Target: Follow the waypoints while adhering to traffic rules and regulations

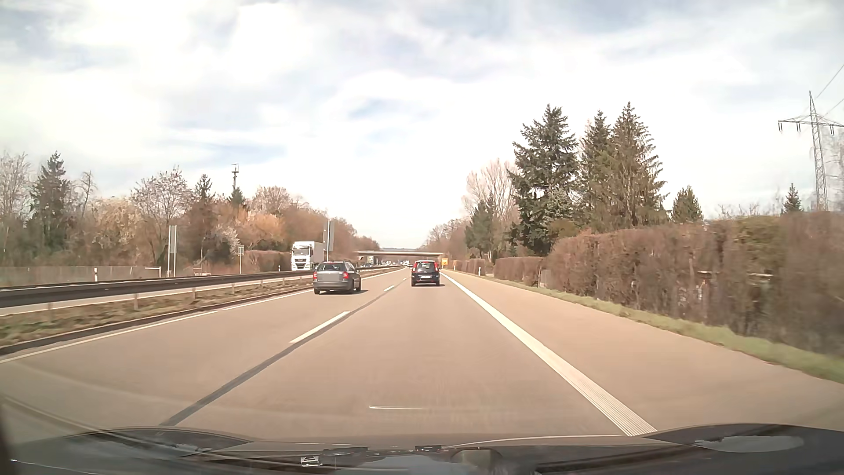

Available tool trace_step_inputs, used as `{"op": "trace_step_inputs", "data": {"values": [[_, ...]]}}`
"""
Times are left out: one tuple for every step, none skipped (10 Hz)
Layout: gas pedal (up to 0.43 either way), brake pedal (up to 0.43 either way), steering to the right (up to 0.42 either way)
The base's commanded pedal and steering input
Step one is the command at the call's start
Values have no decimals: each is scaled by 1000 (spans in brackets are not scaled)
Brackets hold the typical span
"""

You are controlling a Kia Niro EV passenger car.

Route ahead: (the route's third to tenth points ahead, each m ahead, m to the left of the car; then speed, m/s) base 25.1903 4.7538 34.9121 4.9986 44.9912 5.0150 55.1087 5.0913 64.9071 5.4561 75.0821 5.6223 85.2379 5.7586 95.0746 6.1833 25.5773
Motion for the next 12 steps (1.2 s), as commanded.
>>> {"op": "trace_step_inputs", "data": {"values": [[130, 0, 1], [130, 0, 1], [130, 0, 1], [130, 0, 1], [130, 0, 1], [130, 0, 1], [130, 0, 1], [130, 0, 0], [130, 0, 1], [130, 0, 0], [130, 0, 1], [130, 0, 1]]}}
